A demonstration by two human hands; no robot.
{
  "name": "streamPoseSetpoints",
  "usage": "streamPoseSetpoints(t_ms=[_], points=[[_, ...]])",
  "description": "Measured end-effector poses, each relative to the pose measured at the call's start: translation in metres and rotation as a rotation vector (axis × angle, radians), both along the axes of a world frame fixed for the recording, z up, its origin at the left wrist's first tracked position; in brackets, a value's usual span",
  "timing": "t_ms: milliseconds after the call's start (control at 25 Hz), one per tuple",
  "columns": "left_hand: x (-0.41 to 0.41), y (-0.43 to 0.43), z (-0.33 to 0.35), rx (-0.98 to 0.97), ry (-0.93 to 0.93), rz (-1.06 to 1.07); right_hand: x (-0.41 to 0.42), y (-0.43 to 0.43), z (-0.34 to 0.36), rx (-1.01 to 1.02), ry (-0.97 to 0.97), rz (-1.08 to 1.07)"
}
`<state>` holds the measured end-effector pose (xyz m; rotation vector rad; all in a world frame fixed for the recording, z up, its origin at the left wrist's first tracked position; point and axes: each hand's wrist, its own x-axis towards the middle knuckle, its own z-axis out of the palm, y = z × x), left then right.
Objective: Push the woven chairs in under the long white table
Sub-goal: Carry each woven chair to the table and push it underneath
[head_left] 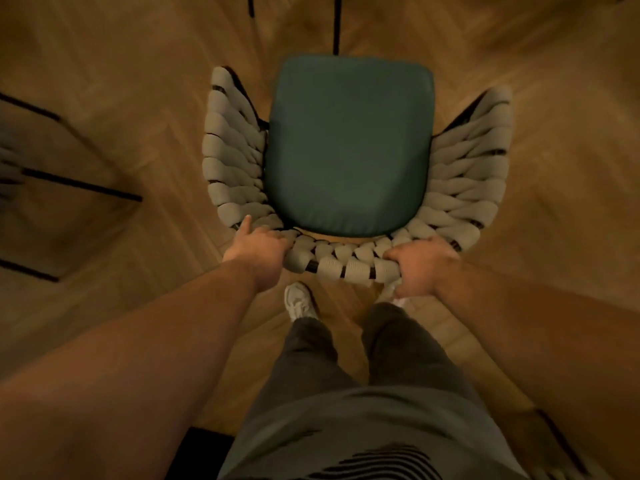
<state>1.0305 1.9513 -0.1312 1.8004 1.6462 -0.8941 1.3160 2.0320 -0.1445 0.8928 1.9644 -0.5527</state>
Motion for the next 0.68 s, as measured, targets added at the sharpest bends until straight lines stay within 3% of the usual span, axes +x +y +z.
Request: streamPoseSetpoints(t_ms=[160,400,680], points=[[-0.015,0.022,-0.018,-0.024,0.109,-0.125,-0.002,0.003,-0.008,0.068,-0.068,0.022],[-0.019,0.030,-0.014,-0.042,0.110,-0.248,-0.004,-0.004,-0.007,0.166,-0.062,-0.012],[-0.051,0.073,-0.001,-0.035,0.101,-0.509,-0.035,-0.037,-0.001,0.157,-0.054,-0.291]])
